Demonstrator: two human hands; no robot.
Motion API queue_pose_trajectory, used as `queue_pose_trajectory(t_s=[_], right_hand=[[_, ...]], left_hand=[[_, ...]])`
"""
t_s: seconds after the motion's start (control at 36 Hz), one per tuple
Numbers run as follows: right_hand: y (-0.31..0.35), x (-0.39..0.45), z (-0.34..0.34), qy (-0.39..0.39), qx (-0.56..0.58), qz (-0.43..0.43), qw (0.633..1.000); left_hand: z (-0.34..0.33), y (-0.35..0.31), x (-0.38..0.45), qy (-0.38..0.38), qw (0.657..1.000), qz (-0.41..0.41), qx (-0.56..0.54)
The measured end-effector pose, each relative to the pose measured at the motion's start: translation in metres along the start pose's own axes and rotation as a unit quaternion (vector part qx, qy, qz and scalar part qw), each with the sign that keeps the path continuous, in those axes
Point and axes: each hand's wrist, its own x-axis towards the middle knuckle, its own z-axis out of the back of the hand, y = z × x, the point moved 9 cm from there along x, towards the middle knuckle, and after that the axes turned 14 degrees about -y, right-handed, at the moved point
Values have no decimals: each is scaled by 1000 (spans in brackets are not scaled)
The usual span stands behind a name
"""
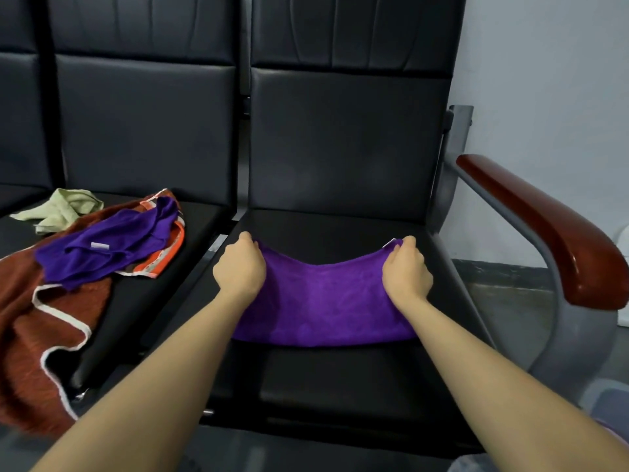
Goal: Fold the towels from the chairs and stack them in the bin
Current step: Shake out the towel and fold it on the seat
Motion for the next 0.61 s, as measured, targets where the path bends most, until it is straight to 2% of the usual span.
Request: queue_pose_trajectory(t_s=[0.17,0.28,0.36,0.42,0.5,0.61], right_hand=[[3,5,-5,-22,3,0,1000],[9,4,-11,-23,-57,68,996],[20,-5,-16,-7,-61,140,988],[29,-14,-22,25,-42,196,979],[40,-29,-35,115,1,246,962],[43,-53,-49,226,9,314,922]], left_hand=[[-7,5,2,3,1000,22,0],[-19,4,-5,56,996,18,69],[-23,3,-14,89,988,22,126],[-26,5,-20,105,981,26,159],[-24,13,-28,114,967,12,226],[-18,19,-36,126,953,-27,274]])
